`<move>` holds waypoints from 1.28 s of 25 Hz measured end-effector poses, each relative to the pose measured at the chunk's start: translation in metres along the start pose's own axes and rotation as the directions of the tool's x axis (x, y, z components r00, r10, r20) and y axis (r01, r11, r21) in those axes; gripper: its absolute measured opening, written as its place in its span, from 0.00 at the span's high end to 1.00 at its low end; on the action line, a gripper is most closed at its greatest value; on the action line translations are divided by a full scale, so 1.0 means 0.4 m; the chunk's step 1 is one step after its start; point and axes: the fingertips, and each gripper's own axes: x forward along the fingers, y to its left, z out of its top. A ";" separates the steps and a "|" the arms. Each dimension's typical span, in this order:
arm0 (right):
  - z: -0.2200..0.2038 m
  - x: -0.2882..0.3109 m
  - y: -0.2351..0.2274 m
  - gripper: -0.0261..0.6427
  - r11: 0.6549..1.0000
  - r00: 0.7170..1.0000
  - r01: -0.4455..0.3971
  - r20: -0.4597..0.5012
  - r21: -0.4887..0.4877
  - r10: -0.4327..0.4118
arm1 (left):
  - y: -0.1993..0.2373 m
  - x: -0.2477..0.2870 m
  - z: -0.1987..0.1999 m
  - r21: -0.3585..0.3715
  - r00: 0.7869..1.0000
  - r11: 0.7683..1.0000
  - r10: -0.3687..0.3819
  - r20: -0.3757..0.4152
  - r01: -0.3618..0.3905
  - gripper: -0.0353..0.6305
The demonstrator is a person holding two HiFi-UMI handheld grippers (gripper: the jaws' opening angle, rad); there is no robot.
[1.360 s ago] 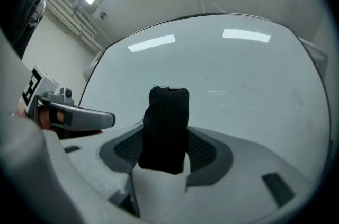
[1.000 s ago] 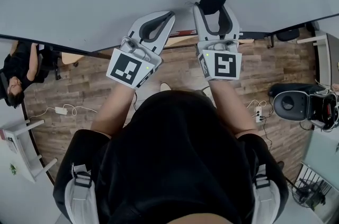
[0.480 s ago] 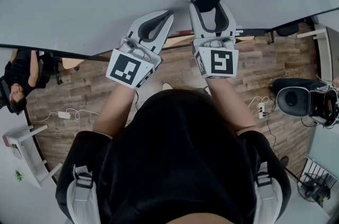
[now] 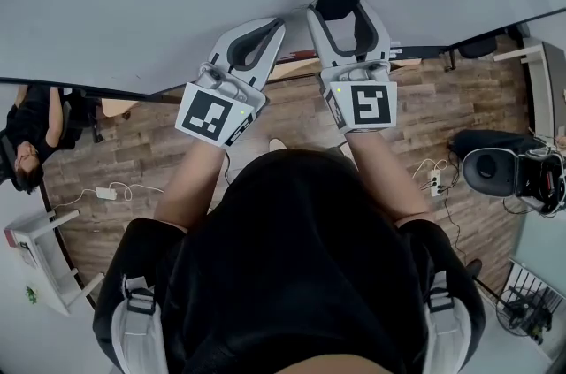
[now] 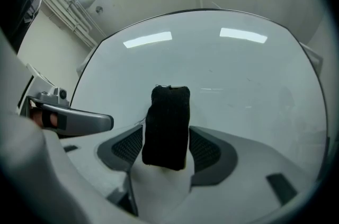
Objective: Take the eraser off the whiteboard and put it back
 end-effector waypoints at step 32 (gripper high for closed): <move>-0.004 -0.239 -0.155 0.57 0.919 0.926 -0.373 -0.003 0.124 0.377 | -0.240 0.076 -0.009 0.043 0.973 0.973 0.227 -0.048 -0.225 0.96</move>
